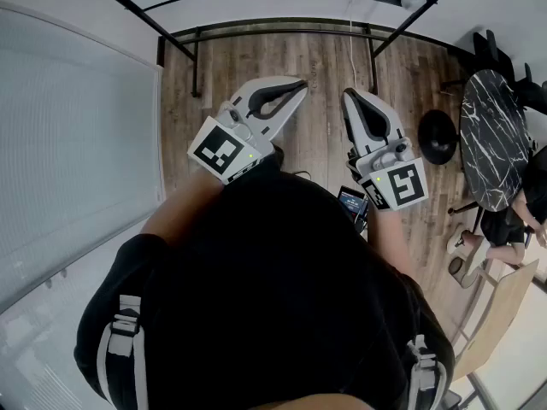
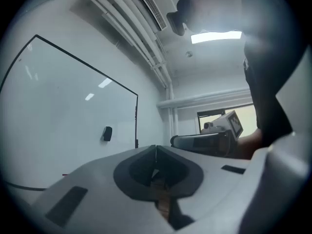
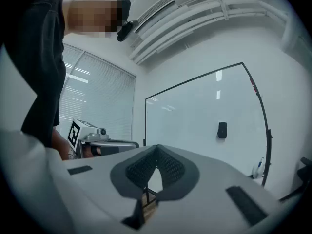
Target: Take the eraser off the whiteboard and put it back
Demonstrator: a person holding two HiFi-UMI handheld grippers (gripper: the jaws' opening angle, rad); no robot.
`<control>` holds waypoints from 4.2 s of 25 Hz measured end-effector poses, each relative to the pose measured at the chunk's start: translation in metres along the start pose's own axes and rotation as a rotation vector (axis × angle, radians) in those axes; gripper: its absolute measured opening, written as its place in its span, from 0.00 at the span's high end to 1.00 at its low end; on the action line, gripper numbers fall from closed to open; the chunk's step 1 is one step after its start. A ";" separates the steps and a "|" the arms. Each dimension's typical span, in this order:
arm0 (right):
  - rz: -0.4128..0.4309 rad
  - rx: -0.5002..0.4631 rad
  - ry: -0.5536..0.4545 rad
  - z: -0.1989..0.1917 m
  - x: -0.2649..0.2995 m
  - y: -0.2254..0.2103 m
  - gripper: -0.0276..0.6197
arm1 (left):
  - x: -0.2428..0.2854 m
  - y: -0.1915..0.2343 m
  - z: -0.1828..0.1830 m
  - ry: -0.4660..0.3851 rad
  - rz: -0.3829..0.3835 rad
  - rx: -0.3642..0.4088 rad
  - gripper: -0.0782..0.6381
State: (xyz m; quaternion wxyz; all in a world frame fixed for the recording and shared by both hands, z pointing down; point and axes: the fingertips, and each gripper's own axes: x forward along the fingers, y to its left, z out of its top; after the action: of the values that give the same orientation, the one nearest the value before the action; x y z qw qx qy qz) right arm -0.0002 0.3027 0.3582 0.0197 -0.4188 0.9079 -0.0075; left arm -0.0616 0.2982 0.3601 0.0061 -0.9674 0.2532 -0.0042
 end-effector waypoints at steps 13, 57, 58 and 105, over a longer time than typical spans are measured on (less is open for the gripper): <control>0.005 0.057 -0.004 -0.004 -0.009 0.014 0.95 | -0.018 -0.007 0.000 0.015 0.024 -0.015 0.88; -0.150 0.065 0.099 -0.014 0.189 -0.096 0.95 | 0.063 0.215 0.000 -0.023 -0.099 -0.074 0.88; -0.157 0.065 0.103 -0.016 0.196 -0.098 0.95 | 0.063 0.223 -0.001 -0.023 -0.105 -0.078 0.88; -0.316 0.060 0.040 -0.004 0.292 -0.379 0.95 | 0.274 0.363 0.005 0.005 0.050 -0.017 0.88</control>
State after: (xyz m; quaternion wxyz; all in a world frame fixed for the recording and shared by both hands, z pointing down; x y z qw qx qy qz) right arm 0.0985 -0.1660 0.3649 0.0127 -0.5553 0.8303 -0.0459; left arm -0.0007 -0.1525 0.3519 -0.0025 -0.9608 0.2771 -0.0043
